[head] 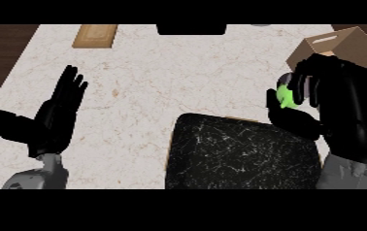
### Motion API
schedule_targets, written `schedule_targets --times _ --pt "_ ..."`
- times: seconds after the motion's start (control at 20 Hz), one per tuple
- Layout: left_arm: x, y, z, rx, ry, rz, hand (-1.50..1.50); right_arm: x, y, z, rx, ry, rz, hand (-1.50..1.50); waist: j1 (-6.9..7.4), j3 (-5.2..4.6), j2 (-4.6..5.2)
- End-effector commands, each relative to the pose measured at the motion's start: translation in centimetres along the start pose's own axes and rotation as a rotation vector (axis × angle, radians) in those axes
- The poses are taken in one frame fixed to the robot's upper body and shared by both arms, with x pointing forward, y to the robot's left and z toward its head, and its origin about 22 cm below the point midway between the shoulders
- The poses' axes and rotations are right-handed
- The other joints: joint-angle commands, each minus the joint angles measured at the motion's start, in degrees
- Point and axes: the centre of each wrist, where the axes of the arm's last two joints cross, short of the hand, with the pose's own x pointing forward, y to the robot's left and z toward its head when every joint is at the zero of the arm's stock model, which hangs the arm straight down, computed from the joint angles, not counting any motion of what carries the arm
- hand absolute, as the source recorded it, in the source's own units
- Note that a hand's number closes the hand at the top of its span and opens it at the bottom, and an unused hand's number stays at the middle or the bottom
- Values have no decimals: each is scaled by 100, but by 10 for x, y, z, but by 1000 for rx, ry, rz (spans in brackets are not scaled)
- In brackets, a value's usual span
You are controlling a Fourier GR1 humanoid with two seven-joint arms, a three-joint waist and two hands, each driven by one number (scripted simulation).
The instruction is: Pick the eggplant from the tray and place it in the cardboard box
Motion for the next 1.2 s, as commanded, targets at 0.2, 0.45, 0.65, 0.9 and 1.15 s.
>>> schedule_targets --times 0.2,0.45,0.65,0.9,1.15 --pt "2 -18 -3 -20 -4 8 0 -74 -24 -50 -85 108 54 150 15 3 14" --pt "4 1 -9 -7 2 -8 0 -115 -7 -75 -99 106 172 150 41 1 18" --pt "10 -6 5 -9 -1 2 0 -150 1 -95 -78 139 232 150 73 2 15" --pt "23 7 -4 -15 4 -7 0 -212 6 -106 5 142 348 150 120 7 35" --pt "-5 1 -1 -34 -4 1 0 -243 28 -104 344 335 539 -150 176 -1 74"
